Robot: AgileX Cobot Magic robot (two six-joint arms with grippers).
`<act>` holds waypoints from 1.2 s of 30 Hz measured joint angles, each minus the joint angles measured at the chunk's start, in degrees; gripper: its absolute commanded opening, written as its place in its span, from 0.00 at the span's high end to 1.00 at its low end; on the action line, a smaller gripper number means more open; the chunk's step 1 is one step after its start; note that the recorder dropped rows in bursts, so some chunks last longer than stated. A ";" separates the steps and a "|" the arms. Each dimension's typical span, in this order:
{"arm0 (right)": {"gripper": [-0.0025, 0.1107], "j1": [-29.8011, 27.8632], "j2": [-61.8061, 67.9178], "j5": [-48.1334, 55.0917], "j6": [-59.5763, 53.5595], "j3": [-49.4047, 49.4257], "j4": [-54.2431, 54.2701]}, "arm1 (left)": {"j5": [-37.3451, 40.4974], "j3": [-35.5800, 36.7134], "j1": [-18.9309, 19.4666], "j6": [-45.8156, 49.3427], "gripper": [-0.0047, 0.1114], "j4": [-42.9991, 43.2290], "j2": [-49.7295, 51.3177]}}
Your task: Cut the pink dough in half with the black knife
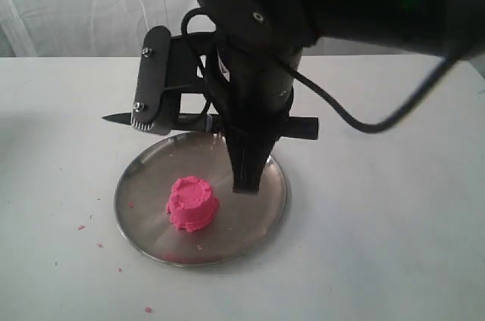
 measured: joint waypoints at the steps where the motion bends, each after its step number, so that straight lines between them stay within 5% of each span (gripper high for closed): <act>1: 0.98 1.13 -1.39 0.14 -0.41 1.14 -0.68 | 2.25 -2.49 0.00 1.03 0.43 0.19 2.40; 8: 0.98 10.95 -10.03 0.86 -1.04 10.62 -7.48 | 21.17 -17.39 0.00 11.53 0.43 5.01 19.11; 15: 0.98 17.84 -14.59 -1.53 -0.53 18.03 -14.88 | 29.41 -21.15 -3.05 24.14 0.46 1.69 30.70; 27: 0.98 19.28 -14.99 -5.93 1.71 19.02 -19.76 | 28.22 -21.37 -7.99 33.06 0.49 -2.04 40.66; 36: 0.98 19.42 -14.99 -6.41 2.65 19.02 -20.54 | 22.58 -21.37 -8.05 35.95 0.54 -3.04 44.32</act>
